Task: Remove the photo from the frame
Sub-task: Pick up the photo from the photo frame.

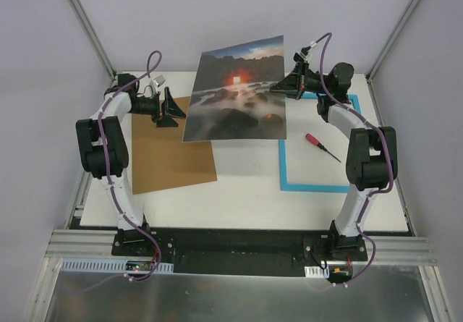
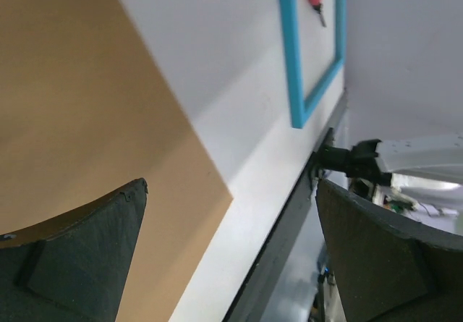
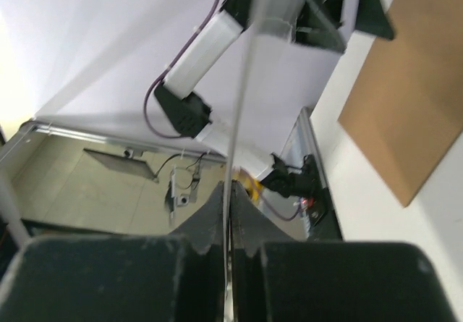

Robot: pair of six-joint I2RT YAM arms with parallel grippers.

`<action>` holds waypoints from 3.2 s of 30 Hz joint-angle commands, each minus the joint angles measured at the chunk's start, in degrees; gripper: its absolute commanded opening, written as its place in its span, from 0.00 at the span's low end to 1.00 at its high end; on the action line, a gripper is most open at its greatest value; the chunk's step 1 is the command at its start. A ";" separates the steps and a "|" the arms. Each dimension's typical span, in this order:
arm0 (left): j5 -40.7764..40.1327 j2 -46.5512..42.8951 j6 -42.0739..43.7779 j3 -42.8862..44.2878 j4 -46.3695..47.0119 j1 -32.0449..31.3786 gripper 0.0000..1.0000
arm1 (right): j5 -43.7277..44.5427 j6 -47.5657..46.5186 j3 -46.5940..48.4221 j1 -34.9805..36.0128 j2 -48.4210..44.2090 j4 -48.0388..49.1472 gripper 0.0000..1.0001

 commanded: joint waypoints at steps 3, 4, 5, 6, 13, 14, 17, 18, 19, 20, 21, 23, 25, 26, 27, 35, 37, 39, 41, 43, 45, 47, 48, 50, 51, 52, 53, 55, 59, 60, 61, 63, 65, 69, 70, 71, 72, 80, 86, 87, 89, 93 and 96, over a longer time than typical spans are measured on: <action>15.67 1.34 -18.84 3.91 19.97 -6.48 0.99 | -6.01 18.93 -2.84 -1.32 -1.58 33.06 0.00; 16.38 1.34 -22.09 2.86 24.97 -7.01 0.99 | -6.45 18.67 -3.63 -1.49 -1.76 33.06 0.00; 16.91 1.25 -26.74 1.19 31.11 -7.62 0.99 | -6.54 18.23 -4.25 -1.76 -2.28 33.06 0.00; 17.35 1.25 -30.78 -0.30 36.48 -7.89 0.99 | -6.72 17.97 -4.60 -1.93 -2.55 32.98 0.00; 16.03 2.04 -55.57 -3.92 65.50 -7.10 0.99 | -10.32 18.32 -4.61 -2.20 -4.57 33.06 0.01; 16.12 2.13 -59.09 -4.44 70.23 -6.84 0.99 | -10.67 18.49 -4.61 -2.28 -4.66 33.06 0.00; 16.91 3.53 -74.54 -6.11 88.14 -5.79 0.99 | -11.46 18.58 -4.61 -2.72 -4.49 33.06 0.00; 17.35 4.32 -80.34 -6.38 94.74 -5.52 0.99 | -11.82 18.49 -4.52 -2.90 -4.05 33.06 0.00; 17.53 5.37 -84.92 -6.29 99.85 -5.61 0.99 | -11.99 18.58 -4.43 -2.99 -3.70 33.06 0.01; 17.44 6.25 -89.66 -6.12 105.03 -5.61 0.99 | -12.08 18.58 -4.34 -3.16 -3.35 33.06 0.01; 17.44 7.04 -93.45 -5.94 108.57 -5.87 0.99 | -12.26 18.58 -4.08 -3.25 -2.91 33.06 0.01; 17.26 8.01 -97.08 -6.12 113.34 -6.48 0.99 | -12.43 18.49 -3.47 -3.25 -2.12 33.06 0.01; 17.09 7.93 -96.75 -6.91 113.52 -7.45 0.99 | -12.52 18.75 -2.50 -3.25 -1.06 33.06 0.01; 16.91 7.84 -96.48 -7.52 113.61 -7.80 0.99 | -12.70 18.93 -2.15 -3.25 -0.27 33.06 0.01; 17.00 7.75 -96.74 -7.87 113.79 -8.15 0.99 | -13.13 18.93 -1.62 -3.25 0.26 32.98 0.01; 17.44 6.96 -101.83 -6.91 118.52 -5.70 0.99 | -13.84 19.19 -0.12 -3.95 0.97 32.98 0.01; 17.53 6.79 -102.72 -7.00 119.67 -4.56 0.99 | -13.93 19.20 0.40 -4.39 0.53 33.06 0.01; 17.62 7.05 -103.77 -7.26 120.64 -3.85 0.99 | -14.02 19.28 0.93 -5.01 0.18 33.06 0.01; 17.96 8.01 -106.31 -7.17 123.61 -3.85 0.99 | -13.93 19.72 1.81 -5.62 0.00 33.06 0.01; 17.62 8.45 -107.46 -7.35 125.12 -3.85 0.99 | -13.93 19.81 2.68 -5.98 -0.09 33.06 0.01; 17.53 8.54 -107.99 -6.91 125.56 -4.02 0.99 | -14.02 20.07 3.21 -5.98 0.17 33.06 0.01; 17.35 8.81 -108.43 -6.21 125.74 -4.72 0.99 | -13.84 19.99 3.39 -5.98 0.44 33.06 0.01; 17.26 8.72 -108.52 -6.12 125.83 -5.25 0.99 | -13.67 19.99 3.39 -5.98 0.70 33.06 0.01; 17.18 9.24 -108.43 -6.12 125.57 -6.83 0.99 | -13.49 19.90 3.57 -5.98 0.96 33.06 0.00; 17.18 9.42 -108.35 -6.21 125.39 -7.71 0.99 | -13.49 19.90 3.57 -5.89 1.14 33.06 0.01; 17.00 10.03 -108.26 -5.94 125.13 -8.67 0.99 | -13.49 19.72 3.57 -5.63 1.31 32.98 0.01; 16.91 10.56 -108.17 -5.51 124.78 -9.55 0.99 | -13.40 19.72 3.57 -5.54 1.40 33.06 0.00; 16.65 11.88 -108.26 -4.10 124.34 -11.65 0.99 | -13.58 19.46 3.31 -5.10 1.75 33.06 0.00; 16.29 14.08 -109.57 -0.24 124.33 -16.05 0.99 | -14.19 18.76 2.78 -4.22 2.81 33.06 0.01; 16.21 14.43 -109.75 0.81 124.33 -17.02 0.99 | -14.37 18.58 2.78 -4.13 3.25 33.06 0.01; 16.30 14.87 -109.75 1.35 124.25 -18.08 0.99 | -14.37 18.49 2.78 -4.04 3.68 33.06 0.01; 16.12 15.57 -109.84 1.88 124.25 -19.84 0.99 | -14.54 18.58 2.95 -3.87 5.09 33.06 0.01; 16.12 16.45 -109.66 1.44 124.25 -21.07 0.99 | -14.81 19.19 3.21 -3.43 6.84 32.98 0.01; 15.60 17.16 -106.69 -1.28 122.06 -21.78 0.99 | -16.65 22.17 3.66 -1.68 10.45 33.15 0.01; 15.59 17.16 -105.72 -1.89 121.09 -21.78 0.99 | -16.74 22.79 3.48 -1.24 11.15 33.15 0.01; 15.51 17.07 -104.23 -2.33 120.13 -21.87 0.98 | -16.91 22.80 2.96 -0.71 11.33 33.06 0.01; 15.51 17.16 -103.78 -2.60 119.25 -21.87 0.98 | -17.00 23.06 2.69 -0.01 11.60 33.06 0.01; 15.59 16.01 -99.82 -3.92 115.81 -23.44 0.96 | -16.65 23.59 2.33 6.50 11.07 32.98 0.16; 15.60 16.10 -99.73 -5.94 117.21 -23.98 0.82 | -17.27 23.41 4.09 7.21 13.53 33.06 0.29; 15.68 16.36 -99.82 -6.12 117.48 -23.98 0.82 | -17.36 23.50 4.09 7.03 14.05 33.06 0.29; 15.86 16.45 -99.82 -6.38 117.83 -23.98 0.79 | -17.44 23.33 4.01 6.59 14.67 33.06 0.32; 15.95 16.45 -100.08 -6.47 118.01 -23.89 0.75 | -17.44 23.06 3.66 4.84 14.94 33.15 0.49; 15.95 16.37 -100.08 -6.47 118.01 -23.80 0.71 | -17.53 22.71 2.78 3.78 14.06 33.24 0.65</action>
